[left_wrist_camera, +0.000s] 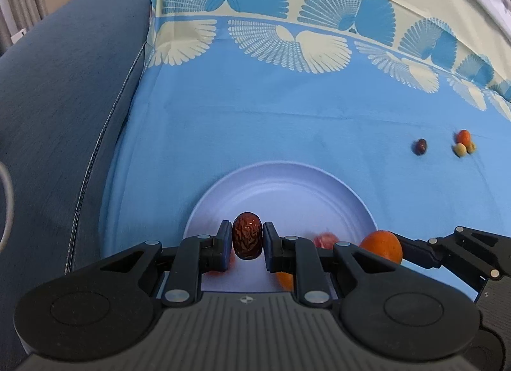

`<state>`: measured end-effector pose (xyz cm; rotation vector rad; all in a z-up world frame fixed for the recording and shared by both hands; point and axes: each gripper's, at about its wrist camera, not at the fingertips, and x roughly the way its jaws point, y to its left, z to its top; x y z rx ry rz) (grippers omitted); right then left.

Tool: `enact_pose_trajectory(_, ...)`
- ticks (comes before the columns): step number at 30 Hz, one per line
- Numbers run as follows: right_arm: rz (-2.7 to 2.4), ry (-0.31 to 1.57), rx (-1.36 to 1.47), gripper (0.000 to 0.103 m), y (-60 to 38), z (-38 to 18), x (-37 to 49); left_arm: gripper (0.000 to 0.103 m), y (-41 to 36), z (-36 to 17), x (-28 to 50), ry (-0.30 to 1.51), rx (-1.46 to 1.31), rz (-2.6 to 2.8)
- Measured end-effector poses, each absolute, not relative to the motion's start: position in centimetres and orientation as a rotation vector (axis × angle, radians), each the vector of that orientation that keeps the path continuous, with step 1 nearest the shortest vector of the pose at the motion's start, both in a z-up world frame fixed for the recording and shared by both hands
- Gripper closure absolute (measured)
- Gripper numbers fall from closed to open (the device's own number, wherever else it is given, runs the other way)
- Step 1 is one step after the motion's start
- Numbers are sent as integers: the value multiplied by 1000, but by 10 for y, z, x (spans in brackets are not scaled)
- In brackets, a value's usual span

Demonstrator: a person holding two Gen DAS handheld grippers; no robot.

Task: Organize fruits
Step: 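Carry the date and orange over the plate and open both tools, then lift both tools back from the plate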

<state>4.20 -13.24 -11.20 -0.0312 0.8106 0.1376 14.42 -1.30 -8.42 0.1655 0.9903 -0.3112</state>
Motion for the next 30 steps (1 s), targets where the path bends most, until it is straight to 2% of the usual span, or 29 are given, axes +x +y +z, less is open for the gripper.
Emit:
enact_pose_trajectory(5, 137, 818, -10, 64, -136, -122, 64, 81, -19, -93, 163, 1000, 165, -322)
enact_pose_trajectory(6, 134, 825, 2, 62, -137, -123, 66, 74, -20, -94, 166, 1010, 156, -328)
enact_pose_trajectory(7, 135, 834, 16, 57, -138, -122, 69, 63, -20, -94, 167, 1019, 145, -334)
enact_pose_trajectory(8, 138, 837, 26, 44, -139, -119, 69, 33, -19, -92, 167, 1020, 131, -337)
enact_pose_trajectory(9, 140, 836, 32, 31, -140, -115, 66, 7, -16, -86, 164, 998, 104, -329)
enact_pose_trajectory(10, 144, 833, 31, 26, -141, -111, 62, 1, -12, -81, 158, 965, 85, -319)
enact_pose_trajectory(12, 156, 830, 17, 15, -142, -100, 47, 0, -6, -70, 145, 909, 72, -322)
enact_pose_trajectory(17, 179, 834, 35, 5, -143, -69, -8, 0, 9, -53, 108, 946, 133, -297)
enact_pose_trajectory(21, 186, 807, 87, 1, -140, -49, -50, 0, 26, -44, 68, 973, 175, -257)
enact_pose_trajectory(25, 167, 746, 25, 1, -133, -33, -74, 0, 33, -32, 27, 982, 168, -263)
enact_pose_trajectory(30, 136, 665, 17, 1, -134, -11, -101, 0, 25, -14, -15, 923, 196, -257)
